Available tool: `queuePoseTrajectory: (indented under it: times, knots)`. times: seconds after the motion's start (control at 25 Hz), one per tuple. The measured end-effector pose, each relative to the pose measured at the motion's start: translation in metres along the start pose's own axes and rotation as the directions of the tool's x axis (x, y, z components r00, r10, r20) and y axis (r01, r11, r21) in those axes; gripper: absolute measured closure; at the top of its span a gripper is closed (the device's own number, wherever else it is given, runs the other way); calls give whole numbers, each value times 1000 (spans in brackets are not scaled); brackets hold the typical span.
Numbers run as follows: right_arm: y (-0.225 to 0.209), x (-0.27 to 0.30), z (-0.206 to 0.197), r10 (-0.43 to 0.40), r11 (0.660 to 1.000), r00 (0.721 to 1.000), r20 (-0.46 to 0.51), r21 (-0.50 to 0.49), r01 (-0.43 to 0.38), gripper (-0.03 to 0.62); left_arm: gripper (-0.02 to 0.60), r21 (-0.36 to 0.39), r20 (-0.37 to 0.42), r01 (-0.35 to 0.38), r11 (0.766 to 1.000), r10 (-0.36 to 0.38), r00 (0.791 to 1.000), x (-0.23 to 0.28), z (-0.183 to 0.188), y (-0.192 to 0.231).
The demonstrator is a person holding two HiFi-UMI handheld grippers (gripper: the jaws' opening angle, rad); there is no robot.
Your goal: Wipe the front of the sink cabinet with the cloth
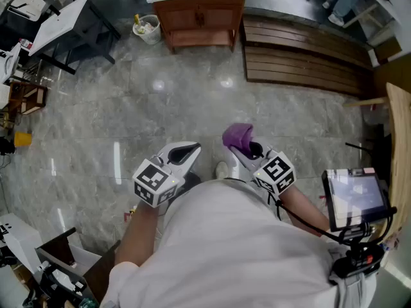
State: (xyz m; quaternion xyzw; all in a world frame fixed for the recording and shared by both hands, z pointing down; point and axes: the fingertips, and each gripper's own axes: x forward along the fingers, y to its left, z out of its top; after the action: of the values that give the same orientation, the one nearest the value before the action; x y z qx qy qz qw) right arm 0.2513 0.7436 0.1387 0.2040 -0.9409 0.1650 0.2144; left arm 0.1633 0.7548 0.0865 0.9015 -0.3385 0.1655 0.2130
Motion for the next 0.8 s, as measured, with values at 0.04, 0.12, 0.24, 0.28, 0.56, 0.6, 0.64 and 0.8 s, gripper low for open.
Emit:
queuePoseTrajectory:
  times: [0.04,0.12,0.24,0.28,0.56,0.6,0.64,0.8]
  knots:
    - [-3,0,0,-1,1000,1000,1,-1,1,533,576,1,5,-4,1000,4,1000,0,3,1]
    - [-10,0,1,-5,1000,1000,2,-4,6,533,575,0,14,-9,1000,9,1000,2,8,4]
    - [-25,5,5,-15,1000,1000,2,0,15,533,575,-6,14,-6,1000,6,1000,8,16,16]
    - [-31,8,7,-19,1000,1000,1,3,19,533,576,-6,10,-2,1000,2,1000,12,18,23]
    - [-97,71,25,-64,997,998,-18,34,64,533,576,13,12,46,999,-46,999,55,41,115]
    - [-107,84,32,-72,997,997,-23,35,73,533,575,16,20,55,998,-55,998,58,47,133]
    - [-117,98,40,-82,996,996,-27,38,83,533,576,18,26,65,998,-66,998,61,53,151]
    - [-149,156,79,-125,988,992,-37,88,128,533,575,17,17,126,992,-127,992,68,72,221]
